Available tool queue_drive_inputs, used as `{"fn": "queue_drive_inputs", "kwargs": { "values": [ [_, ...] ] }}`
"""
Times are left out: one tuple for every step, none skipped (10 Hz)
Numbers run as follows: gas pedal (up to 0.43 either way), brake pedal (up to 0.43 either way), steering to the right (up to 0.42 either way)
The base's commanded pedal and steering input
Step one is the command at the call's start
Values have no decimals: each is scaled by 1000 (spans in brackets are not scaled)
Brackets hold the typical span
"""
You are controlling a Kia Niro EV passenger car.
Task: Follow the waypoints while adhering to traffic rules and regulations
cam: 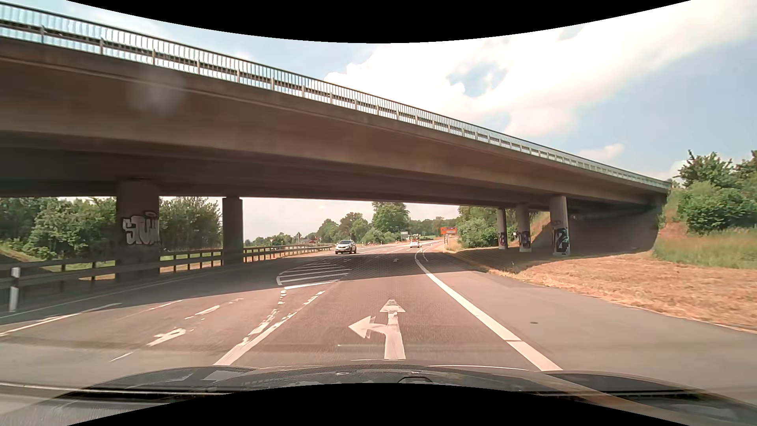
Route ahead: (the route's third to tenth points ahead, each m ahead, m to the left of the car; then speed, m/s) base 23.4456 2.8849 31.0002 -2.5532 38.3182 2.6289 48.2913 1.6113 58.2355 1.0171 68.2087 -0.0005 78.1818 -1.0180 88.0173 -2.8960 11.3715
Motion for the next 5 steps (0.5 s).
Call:
{"fn": "queue_drive_inputs", "kwargs": {
  "values": [
    [299, 0, 6],
    [299, 0, 6],
    [299, 0, 5],
    [299, 0, 5],
    [299, 0, 5]
  ]
}}
